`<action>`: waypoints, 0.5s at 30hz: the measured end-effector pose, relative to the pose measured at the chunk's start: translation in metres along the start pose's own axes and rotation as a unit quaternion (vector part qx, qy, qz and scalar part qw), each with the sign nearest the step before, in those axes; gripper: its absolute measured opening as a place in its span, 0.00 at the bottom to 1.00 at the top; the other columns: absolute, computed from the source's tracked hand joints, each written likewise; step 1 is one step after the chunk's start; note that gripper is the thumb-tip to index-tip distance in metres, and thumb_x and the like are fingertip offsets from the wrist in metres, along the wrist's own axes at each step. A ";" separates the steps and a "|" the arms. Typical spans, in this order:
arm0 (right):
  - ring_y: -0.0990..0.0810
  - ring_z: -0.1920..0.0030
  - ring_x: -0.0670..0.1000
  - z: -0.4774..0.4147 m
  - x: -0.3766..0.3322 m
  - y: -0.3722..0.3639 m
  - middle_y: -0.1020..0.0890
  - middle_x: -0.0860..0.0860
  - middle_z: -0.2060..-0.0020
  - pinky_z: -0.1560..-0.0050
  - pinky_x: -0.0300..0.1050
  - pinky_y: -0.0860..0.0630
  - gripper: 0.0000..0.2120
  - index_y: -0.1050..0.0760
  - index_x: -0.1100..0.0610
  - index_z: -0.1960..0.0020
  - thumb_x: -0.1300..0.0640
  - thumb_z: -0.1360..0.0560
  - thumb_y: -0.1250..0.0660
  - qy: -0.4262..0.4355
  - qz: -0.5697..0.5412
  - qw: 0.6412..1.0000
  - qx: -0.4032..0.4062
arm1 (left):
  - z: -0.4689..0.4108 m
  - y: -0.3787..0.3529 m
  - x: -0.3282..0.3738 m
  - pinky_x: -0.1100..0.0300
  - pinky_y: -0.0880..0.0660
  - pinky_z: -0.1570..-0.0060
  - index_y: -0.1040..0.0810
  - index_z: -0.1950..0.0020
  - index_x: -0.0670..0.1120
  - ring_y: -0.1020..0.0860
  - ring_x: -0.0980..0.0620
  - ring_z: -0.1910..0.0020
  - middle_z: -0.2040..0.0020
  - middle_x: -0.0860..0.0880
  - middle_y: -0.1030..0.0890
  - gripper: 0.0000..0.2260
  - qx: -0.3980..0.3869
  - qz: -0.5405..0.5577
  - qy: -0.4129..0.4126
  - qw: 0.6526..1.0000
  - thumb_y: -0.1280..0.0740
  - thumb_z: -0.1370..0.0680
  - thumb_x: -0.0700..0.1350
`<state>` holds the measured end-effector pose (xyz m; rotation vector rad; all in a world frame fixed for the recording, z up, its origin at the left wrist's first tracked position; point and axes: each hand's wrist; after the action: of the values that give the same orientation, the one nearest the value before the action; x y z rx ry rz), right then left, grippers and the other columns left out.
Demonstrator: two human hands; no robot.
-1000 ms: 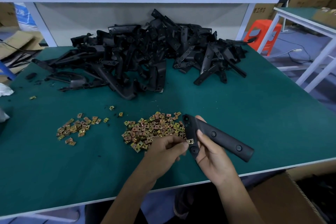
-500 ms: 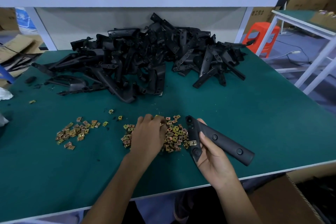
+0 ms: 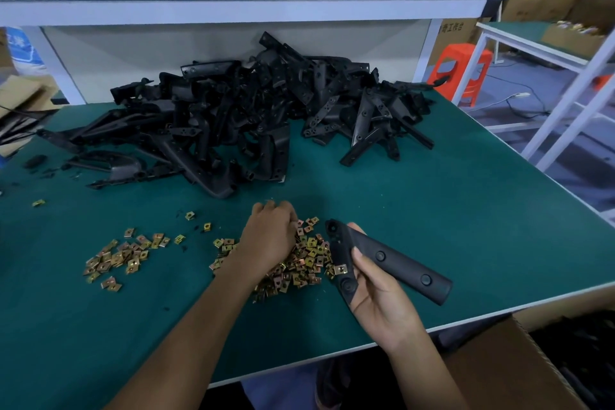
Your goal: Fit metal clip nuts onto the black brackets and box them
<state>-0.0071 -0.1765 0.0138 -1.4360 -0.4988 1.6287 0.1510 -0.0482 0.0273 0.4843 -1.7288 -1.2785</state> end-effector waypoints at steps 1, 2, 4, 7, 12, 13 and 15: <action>0.17 0.39 0.53 0.000 0.000 0.000 0.19 0.59 0.34 0.41 0.49 0.18 0.22 0.18 0.51 0.35 0.60 0.29 0.29 0.000 -0.001 1.000 -0.001 | 0.003 -0.001 0.000 0.54 0.30 0.45 0.25 0.45 0.48 0.30 0.47 0.45 0.46 0.47 0.22 0.05 0.029 0.006 -0.005 1.000 0.38 0.16 0.46; 0.17 0.39 0.53 0.001 0.000 0.001 0.19 0.59 0.34 0.41 0.49 0.18 0.23 0.18 0.51 0.34 0.60 0.29 0.29 0.001 0.000 1.000 -0.001 | 0.006 -0.002 -0.001 0.54 0.30 0.47 0.25 0.45 0.47 0.31 0.48 0.47 0.46 0.47 0.21 0.05 0.054 0.007 -0.009 0.998 0.39 0.16 0.46; 0.16 0.40 0.53 0.000 0.000 0.001 0.19 0.58 0.34 0.43 0.49 0.17 0.22 0.18 0.51 0.35 0.59 0.28 0.29 0.001 0.002 1.000 -0.002 | 0.007 -0.003 -0.003 0.52 0.30 0.43 0.23 0.40 0.47 0.30 0.46 0.44 0.42 0.46 0.21 0.09 0.055 -0.018 -0.009 0.998 0.40 0.16 0.47; 0.16 0.41 0.52 0.000 0.000 0.003 0.19 0.57 0.35 0.45 0.48 0.17 0.21 0.18 0.51 0.34 0.60 0.27 0.31 -0.002 0.004 1.000 -0.002 | 0.002 0.001 -0.002 0.49 0.31 0.36 0.22 0.36 0.50 0.34 0.41 0.35 0.38 0.44 0.27 0.12 -0.026 -0.012 0.013 0.999 0.39 0.16 0.51; 0.16 0.41 0.52 -0.001 0.002 0.003 0.19 0.57 0.34 0.36 0.51 0.23 0.22 0.18 0.51 0.35 0.59 0.29 0.28 0.001 0.011 1.000 -0.004 | -0.003 0.006 0.001 0.51 0.31 0.38 0.22 0.43 0.48 0.34 0.44 0.34 0.41 0.45 0.27 0.07 -0.069 0.010 0.027 0.997 0.38 0.16 0.47; 0.16 0.41 0.52 -0.001 0.002 0.003 0.19 0.57 0.35 0.36 0.50 0.22 0.23 0.18 0.50 0.35 0.59 0.30 0.28 0.002 0.010 1.000 -0.005 | -0.002 0.007 0.002 0.52 0.31 0.40 0.23 0.44 0.48 0.33 0.45 0.36 0.43 0.47 0.26 0.07 -0.060 0.018 0.026 0.998 0.39 0.16 0.47; 0.16 0.40 0.52 -0.001 0.002 0.002 0.19 0.57 0.34 0.35 0.51 0.23 0.23 0.18 0.50 0.35 0.58 0.30 0.27 0.003 0.007 1.000 -0.004 | 0.003 0.011 0.004 0.54 0.27 0.48 0.25 0.47 0.50 0.25 0.49 0.45 0.48 0.49 0.22 0.05 -0.024 0.060 0.025 0.998 0.40 0.15 0.48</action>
<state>-0.0066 -0.1767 0.0106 -1.4524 -0.4940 1.6343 0.1485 -0.0455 0.0389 0.3751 -1.6566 -1.2095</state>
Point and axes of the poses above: each hand's wrist, its own z-axis away from the middle knuckle, its own y-axis out of the back of the hand, x = y × z
